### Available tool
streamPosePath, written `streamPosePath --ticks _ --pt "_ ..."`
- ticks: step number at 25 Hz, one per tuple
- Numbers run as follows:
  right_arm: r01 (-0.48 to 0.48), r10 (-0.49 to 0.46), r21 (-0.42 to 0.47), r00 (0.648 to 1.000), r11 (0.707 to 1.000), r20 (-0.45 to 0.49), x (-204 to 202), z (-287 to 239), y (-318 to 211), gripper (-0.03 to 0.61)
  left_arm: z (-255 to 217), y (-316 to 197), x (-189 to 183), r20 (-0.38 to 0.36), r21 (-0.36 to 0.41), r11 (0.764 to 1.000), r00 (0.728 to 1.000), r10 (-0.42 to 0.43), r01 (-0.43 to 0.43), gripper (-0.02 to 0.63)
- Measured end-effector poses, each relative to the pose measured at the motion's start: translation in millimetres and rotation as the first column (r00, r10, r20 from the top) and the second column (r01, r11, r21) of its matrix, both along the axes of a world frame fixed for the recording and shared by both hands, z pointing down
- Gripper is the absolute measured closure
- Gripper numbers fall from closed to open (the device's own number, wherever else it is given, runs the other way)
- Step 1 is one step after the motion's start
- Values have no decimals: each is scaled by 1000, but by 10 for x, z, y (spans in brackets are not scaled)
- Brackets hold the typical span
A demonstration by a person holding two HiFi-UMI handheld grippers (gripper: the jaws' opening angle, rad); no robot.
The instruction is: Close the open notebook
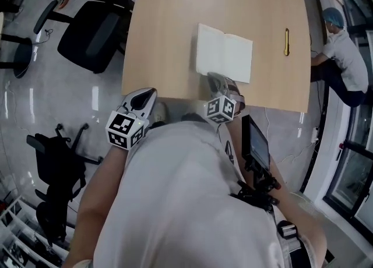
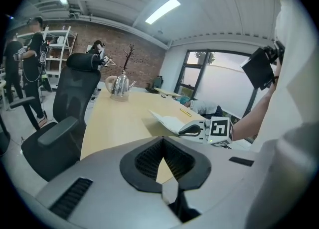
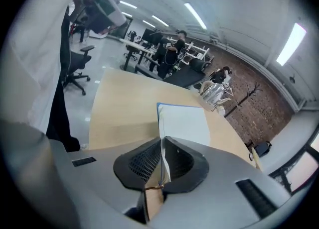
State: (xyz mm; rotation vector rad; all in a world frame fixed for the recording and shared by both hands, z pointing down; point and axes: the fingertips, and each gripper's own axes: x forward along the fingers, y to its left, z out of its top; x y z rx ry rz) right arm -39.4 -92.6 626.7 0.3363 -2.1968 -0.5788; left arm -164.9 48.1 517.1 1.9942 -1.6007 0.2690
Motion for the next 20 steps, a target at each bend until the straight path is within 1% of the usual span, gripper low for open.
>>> streamPosePath --ticks 5,8,11,14,17,20 --pt "-79 94 -128 988 989 120 112 -147 -92 546 -33 -184 132 5 6 998 998 68 -68 609" --pt "-143 183 -205 964 968 192 205 -224 -152 548 -37 -276 213 8 8 994 994 107 -107 609" --pt "-208 294 -310 919 928 263 329 -272 -192 552 -40 -345 299 10 6 989 989 150 -150 609" --pt "-242 386 -409 866 880 318 423 -299 -272 554 -57 -442 352 13 12 984 984 178 -178 609" --pt "-256 451 -483 822 838 348 524 -308 -362 555 -72 -556 424 19 12 979 979 203 -203 609" --pt "-279 513 -532 779 799 361 679 -295 -444 557 -81 -687 547 20 9 970 970 244 -244 609"
